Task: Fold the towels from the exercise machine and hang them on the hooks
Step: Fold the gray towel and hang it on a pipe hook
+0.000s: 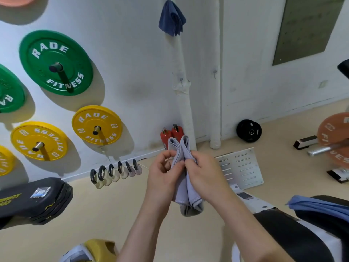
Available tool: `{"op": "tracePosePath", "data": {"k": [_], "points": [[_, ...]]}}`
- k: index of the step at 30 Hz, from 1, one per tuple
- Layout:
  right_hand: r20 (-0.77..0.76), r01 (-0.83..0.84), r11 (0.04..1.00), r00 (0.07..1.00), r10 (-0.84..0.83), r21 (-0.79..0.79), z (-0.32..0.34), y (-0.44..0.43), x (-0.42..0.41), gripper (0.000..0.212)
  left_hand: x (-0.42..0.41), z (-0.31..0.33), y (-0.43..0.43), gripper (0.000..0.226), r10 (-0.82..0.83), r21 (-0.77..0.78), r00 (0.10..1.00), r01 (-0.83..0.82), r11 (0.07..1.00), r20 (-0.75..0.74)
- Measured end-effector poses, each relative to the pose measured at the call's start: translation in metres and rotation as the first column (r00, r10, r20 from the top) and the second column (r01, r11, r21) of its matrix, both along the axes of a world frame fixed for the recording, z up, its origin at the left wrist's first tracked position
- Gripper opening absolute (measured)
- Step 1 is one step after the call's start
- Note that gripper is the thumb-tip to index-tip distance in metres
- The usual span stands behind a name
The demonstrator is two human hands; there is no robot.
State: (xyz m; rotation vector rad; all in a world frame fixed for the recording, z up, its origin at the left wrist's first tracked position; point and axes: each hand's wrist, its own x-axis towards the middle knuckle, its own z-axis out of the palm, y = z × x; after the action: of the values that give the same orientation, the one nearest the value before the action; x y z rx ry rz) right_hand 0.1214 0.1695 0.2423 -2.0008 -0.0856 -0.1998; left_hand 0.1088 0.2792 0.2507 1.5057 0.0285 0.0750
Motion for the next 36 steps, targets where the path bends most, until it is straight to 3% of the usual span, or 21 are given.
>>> {"op": "tracePosePath", "data": {"k": [3, 6, 8, 10, 12, 14, 15, 17, 19, 20, 22, 24, 25, 28, 30, 33, 36], "points": [[-0.057, 0.0, 0.991, 0.998, 0.008, 0.131, 0.0, 0.029, 0.024, 0.026, 0.024, -0.001, 0.034, 0.029, -0.08, 0.076, 0.996, 0.077, 0.994, 0.036], [-0.085, 0.031, 0.962, 0.996, -0.007, 0.273, 0.002, 0.067, 0.047, 0.045, 0.047, 0.006, 0.072, 0.038, -0.193, 0.197, 0.976, 0.17, 0.965, 0.102], [-0.125, 0.112, 0.921, 0.99, -0.07, 0.373, 0.004, 0.091, 0.064, 0.035, 0.062, 0.01, 0.09, 0.043, -0.246, 0.324, 0.959, 0.19, 0.927, 0.143], [-0.239, 0.207, 0.828, 0.967, -0.091, 0.521, 0.006, 0.112, 0.081, 0.02, 0.072, 0.009, 0.105, 0.041, -0.281, 0.568, 0.93, 0.103, 0.817, 0.236], [-0.321, 0.252, 0.741, 0.946, -0.052, 0.622, 0.011, 0.125, 0.098, 0.013, 0.079, 0.0, 0.119, 0.034, -0.369, 0.799, 0.856, -0.082, 0.596, 0.363], [-0.299, 0.23, 0.731, 0.953, -0.037, 0.642, 0.016, 0.132, 0.112, 0.014, 0.084, -0.011, 0.127, 0.036, -0.466, 0.876, 0.795, -0.162, 0.454, 0.389], [-0.27, 0.212, 0.762, 0.962, -0.052, 0.612, 0.018, 0.132, 0.118, 0.015, 0.084, -0.012, 0.129, 0.04, -0.492, 0.872, 0.788, -0.113, 0.477, 0.371], [-0.192, 0.15, 0.854, 0.979, -0.06, 0.497, 0.025, 0.123, 0.127, 0.019, 0.087, 0.001, 0.132, 0.042, -0.453, 0.72, 0.815, 0.067, 0.691, 0.36], [-0.144, 0.053, 0.946, 0.99, -0.007, 0.321, 0.036, 0.102, 0.133, 0.02, 0.101, 0.018, 0.139, 0.039, -0.268, 0.482, 0.847, 0.017, 0.876, 0.459], [-0.131, 0.002, 0.977, 0.991, 0.027, 0.215, 0.041, 0.09, 0.136, 0.018, 0.115, 0.022, 0.143, 0.037, -0.163, 0.408, 0.851, -0.065, 0.911, 0.499], [-0.109, -0.08, 0.996, 0.991, 0.084, 0.04, 0.054, 0.069, 0.141, 0.016, 0.144, 0.028, 0.148, 0.039, -0.093, 0.403, 0.879, -0.118, 0.908, 0.468], [-0.087, -0.145, 0.989, 0.986, 0.142, -0.027, 0.065, 0.056, 0.148, 0.019, 0.167, 0.026, 0.143, 0.044, -0.181, 0.406, 0.939, 0.05, 0.912, 0.292], [-0.08, -0.17, 0.985, 0.983, 0.167, -0.035, 0.068, 0.051, 0.152, 0.02, 0.175, 0.023, 0.138, 0.042, -0.247, 0.335, 0.946, 0.167, 0.927, 0.211], [-0.062, -0.216, 0.975, 0.975, 0.213, -0.056, 0.071, 0.032, 0.174, 0.02, 0.199, 0.015, 0.131, 0.026, -0.359, 0.185, 0.926, 0.335, 0.924, 0.116], [-0.079, -0.268, 0.964, 0.96, 0.267, 0.002, 0.067, 0.016, 0.194, 0.02, 0.222, 0.01, 0.132, 0.029, -0.405, 0.231, 0.913, 0.383, 0.894, 0.053], [-0.113, -0.313, 0.937, 0.937, 0.332, 0.155, 0.06, -0.015, 0.227, 0.021, 0.259, 0.012, 0.121, 0.051, -0.42, 0.256, 0.907, 0.4, 0.88, 0.026], [-0.131, -0.204, 0.938, 0.96, 0.248, 0.28, 0.047, -0.047, 0.268, 0.02, 0.294, 0.022, 0.091, 0.042, -0.317, 0.225, 0.944, 0.291, 0.93, 0.09]]}}
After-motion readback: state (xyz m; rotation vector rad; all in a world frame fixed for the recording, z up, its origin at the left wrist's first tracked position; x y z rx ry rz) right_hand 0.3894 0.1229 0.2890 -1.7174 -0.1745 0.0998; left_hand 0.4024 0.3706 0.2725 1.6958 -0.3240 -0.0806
